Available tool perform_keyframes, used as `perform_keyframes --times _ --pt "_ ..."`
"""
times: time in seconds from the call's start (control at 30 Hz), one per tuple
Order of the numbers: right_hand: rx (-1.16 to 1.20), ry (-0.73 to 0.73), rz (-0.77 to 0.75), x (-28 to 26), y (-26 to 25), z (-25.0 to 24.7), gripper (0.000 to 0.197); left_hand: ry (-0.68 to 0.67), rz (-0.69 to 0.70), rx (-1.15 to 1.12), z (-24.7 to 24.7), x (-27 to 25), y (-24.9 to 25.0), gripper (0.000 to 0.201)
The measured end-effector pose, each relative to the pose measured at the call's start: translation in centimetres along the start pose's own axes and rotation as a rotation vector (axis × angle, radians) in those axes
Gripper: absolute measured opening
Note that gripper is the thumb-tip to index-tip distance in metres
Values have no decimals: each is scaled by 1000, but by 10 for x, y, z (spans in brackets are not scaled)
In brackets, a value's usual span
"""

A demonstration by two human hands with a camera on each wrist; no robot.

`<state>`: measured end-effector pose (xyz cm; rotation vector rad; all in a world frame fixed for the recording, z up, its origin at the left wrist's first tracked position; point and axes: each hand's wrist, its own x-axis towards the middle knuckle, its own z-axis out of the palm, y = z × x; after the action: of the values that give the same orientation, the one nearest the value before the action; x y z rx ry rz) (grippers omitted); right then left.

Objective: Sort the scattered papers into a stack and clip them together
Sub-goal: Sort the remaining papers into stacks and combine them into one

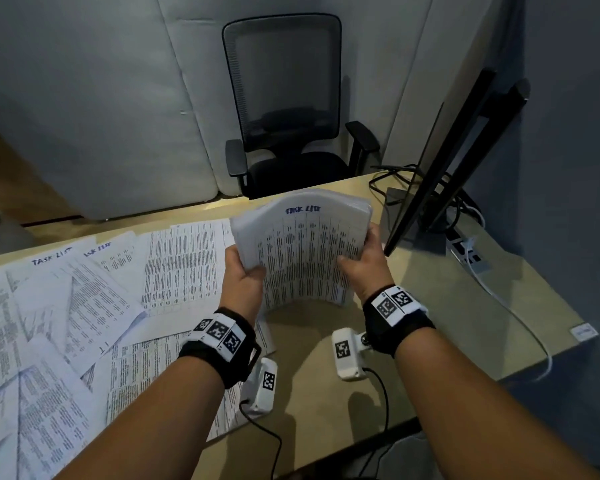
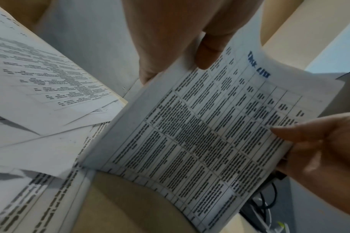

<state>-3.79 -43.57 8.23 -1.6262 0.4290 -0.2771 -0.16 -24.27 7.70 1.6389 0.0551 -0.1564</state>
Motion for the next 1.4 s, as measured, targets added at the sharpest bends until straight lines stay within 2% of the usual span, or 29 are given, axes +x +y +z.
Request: perform_keyframes --times 0.1,0.2,0.27,0.37,0.43,0.53,0.63,0.73,0.8,0.83,1.0,1.17,1.27,1.33,1.4 --pt "-136 22 28 2 8 3 43 -7 -11 82 2 2 -14 32" --pt "-250 112 49 1 17 2 29 27 -12 195 3 5 -25 26" --pt "-305 159 40 1 17 -2 33 50 -35 250 4 5 -28 26" --pt "-450 95 102 4 24 -10 50 38 -127 361 8 0 -37 36" --pt "-618 27 186 3 40 -15 53 -45 -231 471 11 -4 -50 41" --pt "-734 -24 334 -5 75 -26 43 -244 -363 693 16 -10 -63 18" --pt "-756 -75 477 -14 102 -41 36 -430 -450 816 22 -19 -67 24" --pt "-683 -50 478 -15 116 -53 55 -515 -503 850 29 -25 -72 31" --pt "-693 -18 436 -10 117 -57 71 -514 -489 894 33 -20 -77 31" --pt "-727 -24 417 -7 115 -59 71 -503 -477 914 34 -17 -78 32" --pt "-887 -78 389 10 110 -65 47 -457 -434 928 42 -3 -85 30" --pt "-945 -61 315 20 116 -61 43 -389 -398 930 44 3 -92 25" --pt "-985 -29 351 21 116 -61 24 -396 -413 922 43 6 -99 26" --pt "-1039 -17 344 20 116 -57 29 -387 -408 928 39 6 -103 28" --pt "-1069 -4 308 17 114 -54 35 -314 -375 920 38 6 -107 31"
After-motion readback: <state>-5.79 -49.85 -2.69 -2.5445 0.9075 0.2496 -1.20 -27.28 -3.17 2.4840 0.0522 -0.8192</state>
